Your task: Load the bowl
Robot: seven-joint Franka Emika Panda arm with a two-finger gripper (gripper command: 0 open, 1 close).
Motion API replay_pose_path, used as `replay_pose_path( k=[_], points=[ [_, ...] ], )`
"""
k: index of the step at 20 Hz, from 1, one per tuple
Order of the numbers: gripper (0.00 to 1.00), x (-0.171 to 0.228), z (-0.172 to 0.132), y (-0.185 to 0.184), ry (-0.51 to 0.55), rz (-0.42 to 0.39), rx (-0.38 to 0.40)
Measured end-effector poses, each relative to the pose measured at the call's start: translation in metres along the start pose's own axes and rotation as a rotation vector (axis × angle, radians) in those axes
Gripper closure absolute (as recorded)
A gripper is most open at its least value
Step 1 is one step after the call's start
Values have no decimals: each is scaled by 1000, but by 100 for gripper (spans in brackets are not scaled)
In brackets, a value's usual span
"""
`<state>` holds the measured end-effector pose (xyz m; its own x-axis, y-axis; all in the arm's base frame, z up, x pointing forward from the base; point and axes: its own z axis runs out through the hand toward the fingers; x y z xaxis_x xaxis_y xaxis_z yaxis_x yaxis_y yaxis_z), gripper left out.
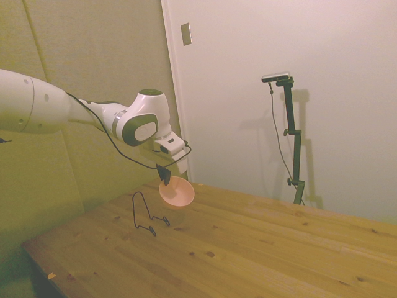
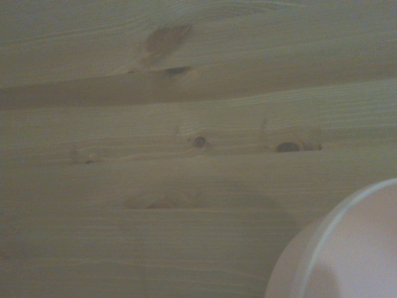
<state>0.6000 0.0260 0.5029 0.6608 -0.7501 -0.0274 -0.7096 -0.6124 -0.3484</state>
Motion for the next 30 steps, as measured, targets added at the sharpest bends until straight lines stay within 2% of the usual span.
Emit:
replay_pose_path(
  k=[4, 10, 12, 21, 30],
  points=[
    [100, -12, 10, 1, -54, -32, 81],
    [100, -26, 23, 13, -208, -45, 281],
    [100, -29, 29, 17, -221, -49, 281],
    [100, -39, 54, 42, -358, -101, 401],
    [100, -46, 68, 62, -396, -120, 497]
  ],
)
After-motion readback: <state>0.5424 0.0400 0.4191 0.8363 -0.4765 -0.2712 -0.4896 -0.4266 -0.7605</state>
